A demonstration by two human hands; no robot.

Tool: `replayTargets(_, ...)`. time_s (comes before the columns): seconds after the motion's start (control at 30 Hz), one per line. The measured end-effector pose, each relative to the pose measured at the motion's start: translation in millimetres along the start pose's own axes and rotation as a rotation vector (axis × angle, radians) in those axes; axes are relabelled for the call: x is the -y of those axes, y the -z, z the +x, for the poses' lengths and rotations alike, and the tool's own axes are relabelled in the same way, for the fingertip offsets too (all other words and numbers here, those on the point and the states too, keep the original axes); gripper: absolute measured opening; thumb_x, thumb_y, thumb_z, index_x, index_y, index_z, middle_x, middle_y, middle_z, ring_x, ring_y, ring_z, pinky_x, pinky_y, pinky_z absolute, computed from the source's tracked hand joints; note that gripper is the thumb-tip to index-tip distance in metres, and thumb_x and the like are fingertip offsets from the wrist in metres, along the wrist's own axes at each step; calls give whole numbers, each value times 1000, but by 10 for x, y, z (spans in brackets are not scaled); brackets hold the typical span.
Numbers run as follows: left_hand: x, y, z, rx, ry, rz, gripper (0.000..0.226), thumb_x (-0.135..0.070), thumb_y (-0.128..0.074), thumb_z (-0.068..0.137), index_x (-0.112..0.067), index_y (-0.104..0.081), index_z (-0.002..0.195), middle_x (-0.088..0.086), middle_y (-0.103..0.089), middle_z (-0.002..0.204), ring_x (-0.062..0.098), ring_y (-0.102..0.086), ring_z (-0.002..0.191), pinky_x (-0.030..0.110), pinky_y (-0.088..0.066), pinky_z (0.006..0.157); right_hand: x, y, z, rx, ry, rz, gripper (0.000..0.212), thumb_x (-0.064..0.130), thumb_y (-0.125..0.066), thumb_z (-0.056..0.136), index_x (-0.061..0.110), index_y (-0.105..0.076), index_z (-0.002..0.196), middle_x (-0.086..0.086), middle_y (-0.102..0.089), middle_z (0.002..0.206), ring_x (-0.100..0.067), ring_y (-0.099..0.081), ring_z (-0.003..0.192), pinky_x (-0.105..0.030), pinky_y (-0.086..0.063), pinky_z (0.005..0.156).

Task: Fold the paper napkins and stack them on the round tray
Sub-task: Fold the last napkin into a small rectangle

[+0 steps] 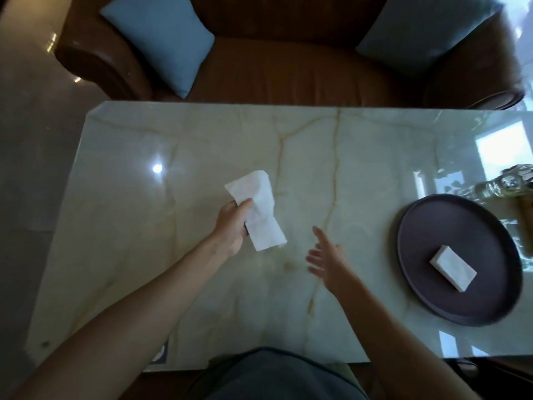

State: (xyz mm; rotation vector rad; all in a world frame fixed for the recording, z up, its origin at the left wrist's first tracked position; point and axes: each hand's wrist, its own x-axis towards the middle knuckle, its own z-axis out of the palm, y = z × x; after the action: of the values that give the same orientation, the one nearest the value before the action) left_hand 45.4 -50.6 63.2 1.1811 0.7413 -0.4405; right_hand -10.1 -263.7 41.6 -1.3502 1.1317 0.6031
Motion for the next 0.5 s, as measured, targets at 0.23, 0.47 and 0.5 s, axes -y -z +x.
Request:
replayTargets(0.23, 81, -26, -317, 120, 18, -190, 13, -8, -53, 103, -10, -66, 104, 8, -72, 97, 20, -70, 86, 36, -58, 81, -180, -323, -349, 462, -132, 313, 62, 56, -61, 94, 1, -60, 124, -18, -70, 120, -30, -71, 108, -53, -57, 93)
replayTargets(0.47, 132, 360, -517, 307, 207, -352, 28, -32, -61, 96, -5, -68, 102, 18, -72, 105, 27, -73, 94, 40, -62, 88, 173, -191, -431, 260, 105, 268, 19, 3, -63, 93, -6, -66, 110, -22, -72, 111, -31, -71, 97, -37, -63, 71)
replayTargets(0.5, 155, 435, -516, 302, 256, -401, 42, -42, -59, 96, -2, -71, 105, 18, -74, 106, 27, -75, 91, 40, -63, 85, 228, -118, -467, 273, 129, 265, 12, 0, -62, 94, -3, -65, 105, -18, -73, 98, -27, -72, 87, -34, -63, 68)
